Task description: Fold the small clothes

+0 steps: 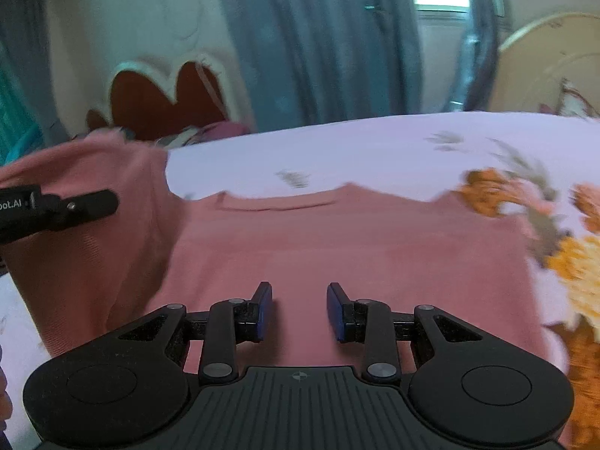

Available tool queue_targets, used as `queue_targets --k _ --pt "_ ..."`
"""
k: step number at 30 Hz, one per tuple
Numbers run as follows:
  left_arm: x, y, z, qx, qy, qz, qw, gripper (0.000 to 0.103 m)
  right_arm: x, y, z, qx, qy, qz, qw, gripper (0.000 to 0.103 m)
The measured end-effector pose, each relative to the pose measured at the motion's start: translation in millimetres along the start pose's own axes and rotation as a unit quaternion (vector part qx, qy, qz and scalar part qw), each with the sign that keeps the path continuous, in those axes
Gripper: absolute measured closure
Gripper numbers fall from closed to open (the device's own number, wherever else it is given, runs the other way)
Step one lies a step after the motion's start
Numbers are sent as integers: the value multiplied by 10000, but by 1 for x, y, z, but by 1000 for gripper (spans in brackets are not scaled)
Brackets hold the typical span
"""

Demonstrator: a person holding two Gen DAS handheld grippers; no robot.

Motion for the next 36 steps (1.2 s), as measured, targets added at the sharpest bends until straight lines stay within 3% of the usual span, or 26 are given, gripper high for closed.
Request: queue_targets --k 4,6,10,14,15,16,17,20,22,23,25,29,30,36 --pt "34 -33 -69 598 -582 380 9958 92 3 27 -56 397 -295 -82 9987 71" --pt "66 -52 -94 785 -880 738 9903 92 5 37 -80 534 -483 -69 9974 71" --pt "121 -73 -116 651 -1563 1345 9763 87 7 53 -109 476 -779 -101 9958 71" --pt "121 -64 -118 700 -1542 1445 9749 71 0 54 -102 181 -766 -150 9968 70" --pt "120 -62 -120 733 -1572 1464 9739 67 -2 52 -98 67 -800 -120 9967 61" --pt "122 -58 -123 770 -1608 1479 9728 65 -3 49 -98 -13 -845 -112 9964 32" --pt "123 -52 -122 819 -1648 1506 9713 59 -5 48 -94 -93 -890 -146 9959 21" --pt "128 -32 -124 1023 -1739 1614 9660 48 -8 36 -83 -367 -802 -1 9961 19" --pt "128 -17 -119 1091 -1773 1627 9645 47 -5 25 -79 -506 -845 213 9949 20" --pt "126 -8 -113 1060 -1777 1582 9655 46 -3 19 -78 -535 -868 325 9943 24" --pt "118 3 -97 864 -1659 1456 9715 44 3 8 -77 -570 -921 567 9925 57" --pt "95 16 -57 239 -1372 1147 9836 44 10 1 -79 -554 -1039 704 9905 71" --pt "90 15 -46 54 -1305 1096 9854 44 9 2 -78 -562 -993 698 9910 91" --pt "69 0 -10 -449 -870 932 9908 44 -5 12 -59 -374 -263 395 9982 93"
Point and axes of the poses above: each gripper's, at about its wrist camera, not at the fingertips, and y roughly against the way its jaws point, z to its left, x to its underside, the point moved 6 cm from there along -y, roughly the way its jaws point, and after that the axes turned 1 degree about -y, right-handed, at the moved point
